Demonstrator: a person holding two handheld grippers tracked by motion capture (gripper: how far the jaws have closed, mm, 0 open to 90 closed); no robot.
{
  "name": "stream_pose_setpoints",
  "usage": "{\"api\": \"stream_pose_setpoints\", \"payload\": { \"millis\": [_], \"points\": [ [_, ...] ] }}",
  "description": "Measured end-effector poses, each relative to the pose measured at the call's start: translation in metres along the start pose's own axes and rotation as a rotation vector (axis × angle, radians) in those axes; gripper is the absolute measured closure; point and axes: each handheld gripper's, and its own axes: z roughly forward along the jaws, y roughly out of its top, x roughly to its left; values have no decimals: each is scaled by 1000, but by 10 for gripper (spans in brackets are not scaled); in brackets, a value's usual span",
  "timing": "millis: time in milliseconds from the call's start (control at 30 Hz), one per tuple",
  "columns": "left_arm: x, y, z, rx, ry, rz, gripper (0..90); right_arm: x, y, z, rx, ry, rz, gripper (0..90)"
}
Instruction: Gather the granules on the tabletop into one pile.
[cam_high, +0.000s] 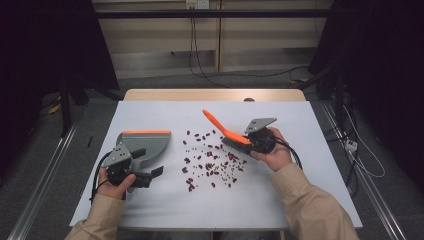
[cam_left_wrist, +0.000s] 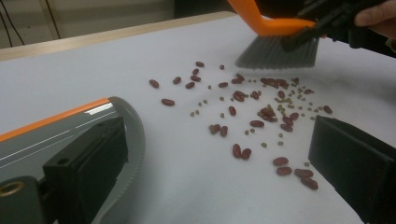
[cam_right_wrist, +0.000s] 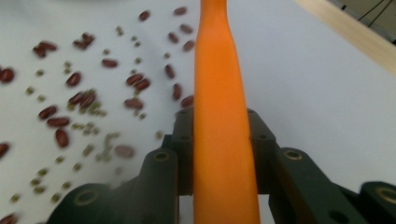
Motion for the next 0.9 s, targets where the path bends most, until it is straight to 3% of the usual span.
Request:
{"api": "stream_pose_setpoints", "payload": {
  "millis": [233,367,500,633,900],
  "points": [
    [1,0,2,-4,-9,-9,47,-33,16,25,-40,-84,48,715],
    [2,0,3,1,-10,-8,47,-41,26,48,-30,-92,27,715],
    [2,0,3,0,-6,-11,47,-40,34,66,-10,-92,-29,714],
    [3,0,3,1,-3,-12,47,-37,34,77,-17,-41,-36,715],
    [3,0,3,-2,-2,-18,47,-21,29,64,30,34,-124,714]
  ]
}}
